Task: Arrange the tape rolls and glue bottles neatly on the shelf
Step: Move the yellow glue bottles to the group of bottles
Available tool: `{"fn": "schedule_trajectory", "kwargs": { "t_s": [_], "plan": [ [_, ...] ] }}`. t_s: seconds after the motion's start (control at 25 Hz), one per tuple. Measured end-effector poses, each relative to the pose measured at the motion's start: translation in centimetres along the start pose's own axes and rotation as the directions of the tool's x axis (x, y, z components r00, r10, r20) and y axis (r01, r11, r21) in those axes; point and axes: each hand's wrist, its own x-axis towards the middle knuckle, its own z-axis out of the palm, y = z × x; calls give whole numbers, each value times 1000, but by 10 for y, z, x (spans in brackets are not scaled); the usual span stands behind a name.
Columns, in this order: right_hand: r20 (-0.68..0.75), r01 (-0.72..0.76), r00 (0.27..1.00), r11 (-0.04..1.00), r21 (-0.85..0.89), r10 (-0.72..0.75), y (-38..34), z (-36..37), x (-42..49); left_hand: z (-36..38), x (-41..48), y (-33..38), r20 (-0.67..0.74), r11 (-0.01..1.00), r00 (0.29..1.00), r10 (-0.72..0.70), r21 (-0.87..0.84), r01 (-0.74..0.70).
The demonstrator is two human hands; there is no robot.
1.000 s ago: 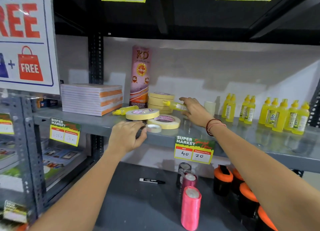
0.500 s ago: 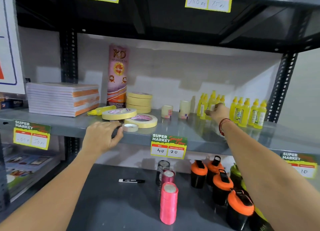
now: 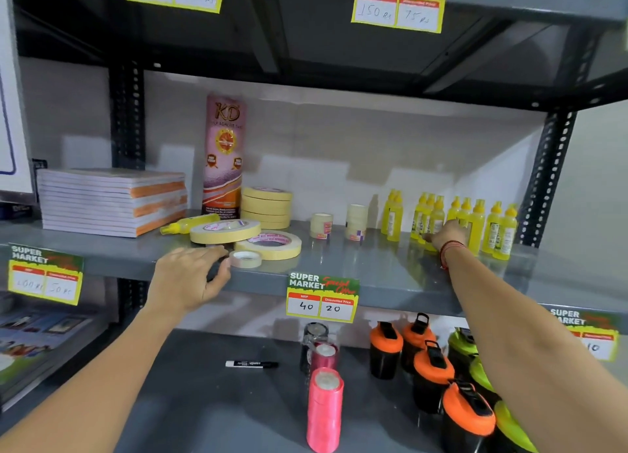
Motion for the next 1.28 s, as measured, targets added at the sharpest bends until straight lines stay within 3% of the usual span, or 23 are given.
{"fn": "schedule_trajectory", "kwargs": {
  "t_s": [0.2, 0.28, 0.36, 0.44, 0.52, 0.6, 0.68, 0.76, 1.0, 1.28],
  "plan": [
    [-51, -37, 998, 991, -131, 31, -4, 4, -8, -3, 2, 2, -7, 1000, 1000, 5, -28, -5],
    [-143, -44, 990, 977, -210, 14, -19, 2, -24, -5, 3, 2, 3, 1000, 1000, 12, -24, -12],
    [-225, 71, 964, 950, -304, -144, -52, 2, -42, -5, 3, 2, 17, 1000, 1000, 16, -14, -16],
    [-153, 344, 910, 909, -237, -385, -100, 11, -63, -6, 3, 1, 29, 1000, 1000, 6, -18, -5],
    [19, 615, 788, 787, -45, -615, -156, 30, -91, -7, 3, 1, 39, 1000, 999, -6, -30, 7],
    [153, 798, 583, 598, 79, -798, -209, 54, -121, -8, 3, 2, 39, 999, 999, -4, -41, 5],
    [264, 892, 395, 436, 117, -880, -251, 80, -145, -8, 1, 3, 36, 999, 999, 2, -52, 0],
    [348, 932, 296, 348, 99, -890, -280, 106, -153, -9, 1, 2, 39, 999, 999, 12, -49, -11],
    [585, 976, 142, 211, 50, -798, -311, 160, -155, -1, 3, -4, 5, 1000, 1000, 13, -15, -13],
    [669, 997, 45, -4, -72, -741, -330, 168, -167, -1, 2, -3, 37, 1000, 999, 1, 1, -1]
  ]
}}
